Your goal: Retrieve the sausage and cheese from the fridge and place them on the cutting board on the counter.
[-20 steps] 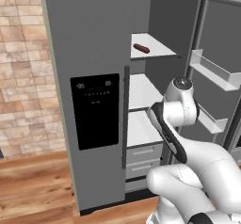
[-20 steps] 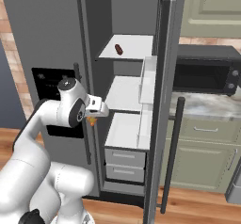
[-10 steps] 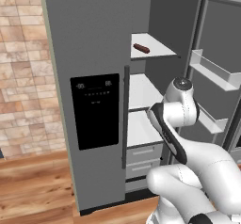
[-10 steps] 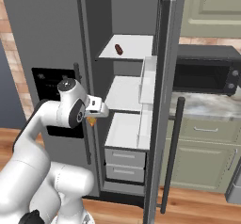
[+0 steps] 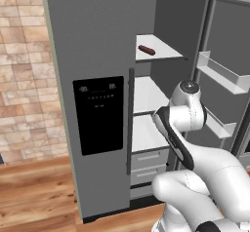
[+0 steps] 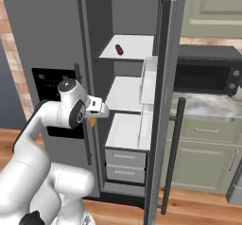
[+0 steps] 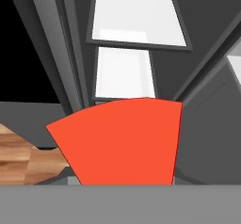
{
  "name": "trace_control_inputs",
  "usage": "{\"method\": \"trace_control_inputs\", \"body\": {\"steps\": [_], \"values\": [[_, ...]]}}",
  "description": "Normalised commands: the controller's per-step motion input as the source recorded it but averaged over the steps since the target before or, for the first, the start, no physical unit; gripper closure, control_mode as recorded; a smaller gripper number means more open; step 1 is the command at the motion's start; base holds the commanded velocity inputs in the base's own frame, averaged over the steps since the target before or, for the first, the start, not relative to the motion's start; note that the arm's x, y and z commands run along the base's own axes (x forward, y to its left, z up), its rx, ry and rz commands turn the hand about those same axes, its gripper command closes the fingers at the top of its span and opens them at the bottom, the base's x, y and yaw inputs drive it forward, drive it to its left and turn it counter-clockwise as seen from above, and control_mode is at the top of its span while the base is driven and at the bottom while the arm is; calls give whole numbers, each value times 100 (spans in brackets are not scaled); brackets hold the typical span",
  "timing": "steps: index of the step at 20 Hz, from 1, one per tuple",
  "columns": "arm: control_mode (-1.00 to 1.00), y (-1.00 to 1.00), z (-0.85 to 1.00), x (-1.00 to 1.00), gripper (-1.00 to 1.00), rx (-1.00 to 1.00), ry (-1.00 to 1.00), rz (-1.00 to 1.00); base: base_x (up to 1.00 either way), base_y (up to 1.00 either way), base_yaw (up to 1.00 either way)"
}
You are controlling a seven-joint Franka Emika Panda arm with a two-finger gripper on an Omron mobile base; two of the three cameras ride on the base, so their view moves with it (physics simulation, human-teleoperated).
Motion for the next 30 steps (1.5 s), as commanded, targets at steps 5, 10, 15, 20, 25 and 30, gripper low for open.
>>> {"method": "trace_control_inputs", "body": {"steps": [5, 10, 15, 20, 25, 30], "values": [[100, 0, 0, 0, 100, 0, 0, 0, 0, 0, 0], [100, 0, 0, 0, 100, 0, 0, 0, 0, 0, 0], [100, 0, 0, 0, 100, 0, 0, 0, -23, 0, 2], [100, 0, 0, 0, 100, 0, 0, 0, -79, 0, 0], [100, 0, 0, 0, 100, 0, 0, 0, -74, 0, 0], [100, 0, 0, 0, 100, 0, 0, 0, -73, 0, -18]]}}
